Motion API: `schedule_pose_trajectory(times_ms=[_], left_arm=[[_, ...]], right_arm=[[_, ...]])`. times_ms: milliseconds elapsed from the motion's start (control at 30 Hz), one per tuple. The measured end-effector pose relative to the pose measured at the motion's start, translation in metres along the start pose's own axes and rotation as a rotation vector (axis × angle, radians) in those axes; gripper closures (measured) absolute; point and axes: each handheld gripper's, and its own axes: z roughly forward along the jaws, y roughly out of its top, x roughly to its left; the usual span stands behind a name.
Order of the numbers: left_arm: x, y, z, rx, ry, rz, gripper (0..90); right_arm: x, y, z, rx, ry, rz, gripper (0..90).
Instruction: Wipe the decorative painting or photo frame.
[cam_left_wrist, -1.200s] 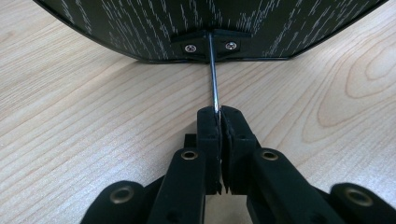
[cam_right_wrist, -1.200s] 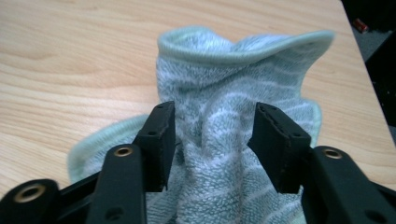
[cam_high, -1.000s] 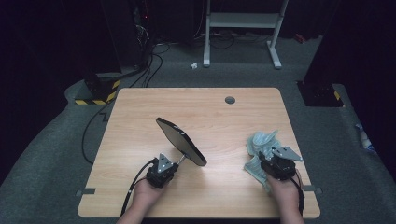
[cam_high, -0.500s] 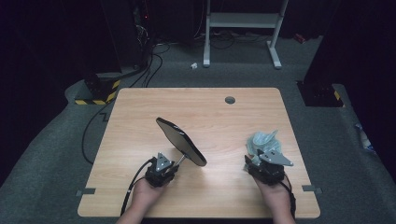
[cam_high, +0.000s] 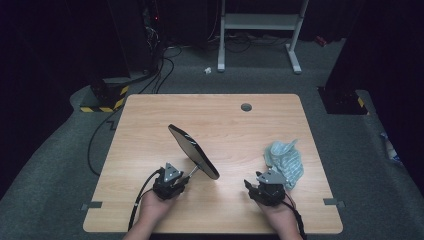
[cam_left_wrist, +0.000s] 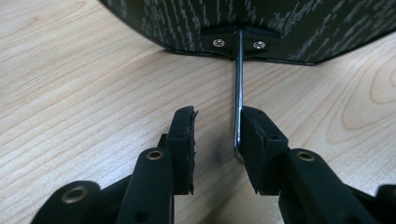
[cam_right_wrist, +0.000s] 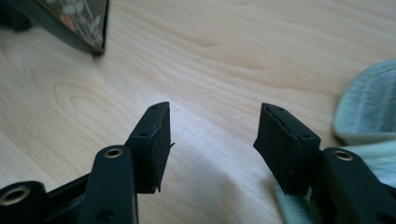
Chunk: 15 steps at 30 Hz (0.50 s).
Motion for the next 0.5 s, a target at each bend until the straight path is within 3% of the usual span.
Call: schedule_pose_trajectory(times_ms=[267, 500], left_arm=[[0.012, -0.004, -0.003, -0.001, 0.018, -0.039, 65.7], [0.021, -0.005, -0.004, -0.001, 0.029, -0.059, 66.3]], right_arm=[[0.013, -0.001, 0.013, 0.052, 0.038, -0.047, 44.7], [0.013, -0.003, 0.013, 0.065, 0.044, -0.046, 44.7]])
